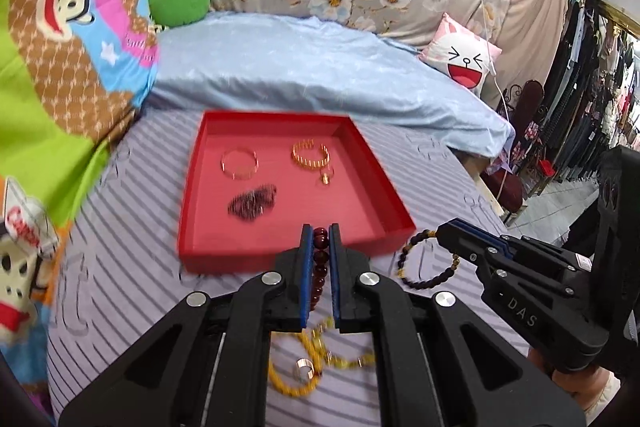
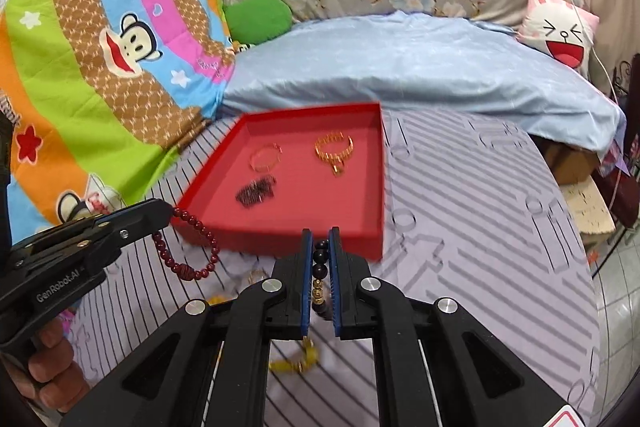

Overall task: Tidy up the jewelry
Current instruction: 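Lift the red beaded bracelet with left gripper into the tray while right gripper carries the dark bracelet, then open both grippers to drop the two beaded bracelets in the red tray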

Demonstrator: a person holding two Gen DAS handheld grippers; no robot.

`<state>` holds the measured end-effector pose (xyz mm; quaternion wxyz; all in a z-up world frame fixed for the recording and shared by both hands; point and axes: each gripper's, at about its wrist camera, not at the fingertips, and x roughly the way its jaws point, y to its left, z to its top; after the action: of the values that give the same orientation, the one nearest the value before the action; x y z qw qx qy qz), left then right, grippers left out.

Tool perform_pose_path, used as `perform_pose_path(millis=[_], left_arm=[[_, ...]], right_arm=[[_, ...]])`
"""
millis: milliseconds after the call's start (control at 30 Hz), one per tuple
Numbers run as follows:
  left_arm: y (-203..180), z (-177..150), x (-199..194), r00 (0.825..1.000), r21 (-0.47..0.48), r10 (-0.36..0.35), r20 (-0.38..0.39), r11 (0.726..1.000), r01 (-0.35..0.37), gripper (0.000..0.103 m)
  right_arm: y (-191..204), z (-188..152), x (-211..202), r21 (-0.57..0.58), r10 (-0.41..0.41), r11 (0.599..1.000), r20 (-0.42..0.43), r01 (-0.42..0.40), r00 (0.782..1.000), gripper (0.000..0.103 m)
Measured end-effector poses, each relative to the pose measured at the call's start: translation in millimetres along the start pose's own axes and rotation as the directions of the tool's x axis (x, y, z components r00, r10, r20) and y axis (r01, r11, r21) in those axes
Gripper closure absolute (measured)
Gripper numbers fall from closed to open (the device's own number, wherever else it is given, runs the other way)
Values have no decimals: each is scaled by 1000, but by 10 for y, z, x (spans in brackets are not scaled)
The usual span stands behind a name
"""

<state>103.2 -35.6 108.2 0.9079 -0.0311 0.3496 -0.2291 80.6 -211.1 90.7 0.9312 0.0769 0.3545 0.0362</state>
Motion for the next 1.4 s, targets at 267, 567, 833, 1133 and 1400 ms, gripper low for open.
perform_pose_path(millis=[267,567,833,1133,1400], left_arm=[[119,478,363,1000,-2,14,5,1000,-14,96],[339,836,964,999,-30,38,-25,999,-39,96],[614,714,1505,988,-74,59,-140,995,-70,96],[802,422,1617,964,-45,182,-193,980,-194,95],[763,317,1661,947,13,257,-192,966,-259,94]], right_arm=[[45,460,385,-20,7,1000,-3,-7,1000,95],[84,690,973,18,70,997,-55,-69,996,95],[-54,571,1504,65,69,996,-163,-59,984,95],[-76,405,1559,4,-40,999,-173,42,984,95],[-72,374,1551,-27,-98,995,-154,95,983,95]])
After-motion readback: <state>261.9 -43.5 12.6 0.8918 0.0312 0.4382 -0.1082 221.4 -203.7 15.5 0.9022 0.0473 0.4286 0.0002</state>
